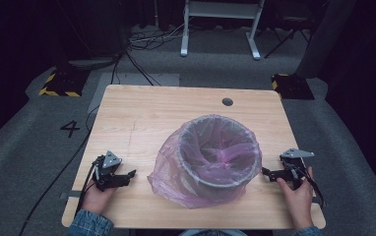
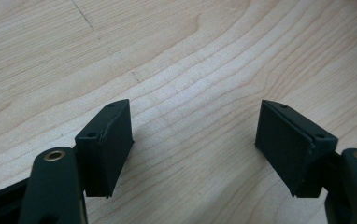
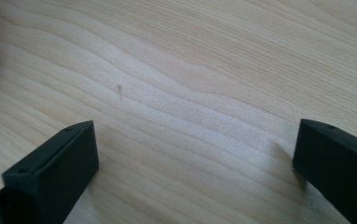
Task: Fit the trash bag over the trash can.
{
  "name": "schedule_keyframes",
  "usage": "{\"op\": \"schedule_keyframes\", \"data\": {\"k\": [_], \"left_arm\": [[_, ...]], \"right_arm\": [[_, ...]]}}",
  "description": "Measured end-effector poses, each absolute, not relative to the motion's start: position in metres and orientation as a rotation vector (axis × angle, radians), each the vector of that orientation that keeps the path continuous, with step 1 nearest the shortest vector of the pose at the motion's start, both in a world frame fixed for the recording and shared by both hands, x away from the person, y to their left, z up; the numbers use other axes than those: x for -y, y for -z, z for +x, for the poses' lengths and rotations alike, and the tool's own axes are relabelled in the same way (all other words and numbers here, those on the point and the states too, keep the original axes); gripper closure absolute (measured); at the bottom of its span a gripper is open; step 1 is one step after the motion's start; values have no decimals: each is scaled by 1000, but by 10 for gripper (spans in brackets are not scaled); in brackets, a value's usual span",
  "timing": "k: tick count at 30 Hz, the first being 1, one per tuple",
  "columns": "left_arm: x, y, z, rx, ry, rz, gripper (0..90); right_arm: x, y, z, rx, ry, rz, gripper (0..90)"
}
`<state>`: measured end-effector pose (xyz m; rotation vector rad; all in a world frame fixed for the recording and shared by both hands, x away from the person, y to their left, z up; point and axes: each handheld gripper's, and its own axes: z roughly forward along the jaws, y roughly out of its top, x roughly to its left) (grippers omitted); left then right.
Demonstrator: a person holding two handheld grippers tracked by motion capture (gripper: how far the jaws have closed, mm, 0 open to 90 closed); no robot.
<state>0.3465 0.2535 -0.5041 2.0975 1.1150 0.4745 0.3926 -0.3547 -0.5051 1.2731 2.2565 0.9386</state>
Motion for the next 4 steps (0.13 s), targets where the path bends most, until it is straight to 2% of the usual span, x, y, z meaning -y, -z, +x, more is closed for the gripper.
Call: {"op": "schedule_keyframes", "data": {"k": [4], "left_arm": [[-253,504,346,-1115,-476,2096,273]], "right_arm": [[355,505,394,-2251,-935,1280,0]]}}
